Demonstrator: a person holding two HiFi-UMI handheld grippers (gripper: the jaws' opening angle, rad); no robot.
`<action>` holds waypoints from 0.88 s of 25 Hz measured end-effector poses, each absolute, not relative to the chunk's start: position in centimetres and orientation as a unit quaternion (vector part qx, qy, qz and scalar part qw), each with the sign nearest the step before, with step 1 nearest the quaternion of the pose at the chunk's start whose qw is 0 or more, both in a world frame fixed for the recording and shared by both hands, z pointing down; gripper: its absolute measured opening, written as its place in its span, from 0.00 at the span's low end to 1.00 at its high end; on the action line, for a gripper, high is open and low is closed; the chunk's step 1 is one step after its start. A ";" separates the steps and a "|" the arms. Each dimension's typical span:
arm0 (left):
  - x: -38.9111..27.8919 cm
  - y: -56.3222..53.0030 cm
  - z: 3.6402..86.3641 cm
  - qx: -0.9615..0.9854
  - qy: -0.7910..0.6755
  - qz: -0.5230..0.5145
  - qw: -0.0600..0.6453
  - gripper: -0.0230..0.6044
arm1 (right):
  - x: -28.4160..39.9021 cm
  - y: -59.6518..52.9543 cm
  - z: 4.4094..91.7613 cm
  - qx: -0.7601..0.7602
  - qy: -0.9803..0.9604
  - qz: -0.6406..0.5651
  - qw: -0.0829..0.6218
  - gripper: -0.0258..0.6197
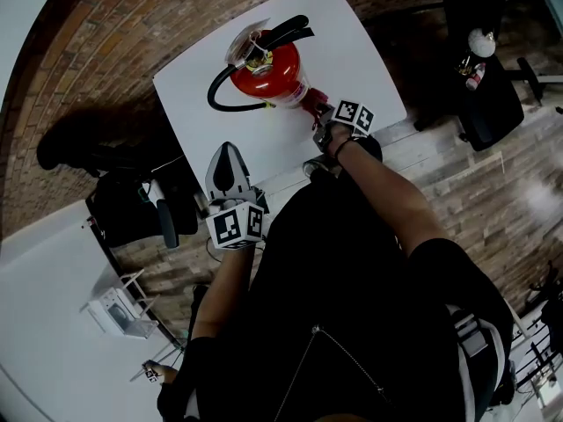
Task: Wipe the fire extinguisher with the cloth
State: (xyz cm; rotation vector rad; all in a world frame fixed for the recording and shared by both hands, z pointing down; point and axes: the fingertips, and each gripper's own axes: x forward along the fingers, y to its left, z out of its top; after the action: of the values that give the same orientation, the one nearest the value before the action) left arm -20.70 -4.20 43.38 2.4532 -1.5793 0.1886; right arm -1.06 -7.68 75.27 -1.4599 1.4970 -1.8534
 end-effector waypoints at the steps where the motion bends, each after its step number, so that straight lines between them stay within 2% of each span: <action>1: -20.6 -4.2 43.4 0.835 -0.535 0.065 0.109 0.05 | -1.1 -7.7 74.9 -0.513 0.529 -0.653 0.174 0.23; 22: -19.6 -4.6 42.8 0.841 -0.527 0.044 0.112 0.05 | -1.1 -7.6 67.3 -0.494 0.545 -0.651 0.187 0.23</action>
State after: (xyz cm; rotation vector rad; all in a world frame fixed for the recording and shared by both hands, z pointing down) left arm -19.61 -4.63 42.75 2.4706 -1.5471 0.1288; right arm -1.14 -7.56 67.32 -1.3910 1.5346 -1.8329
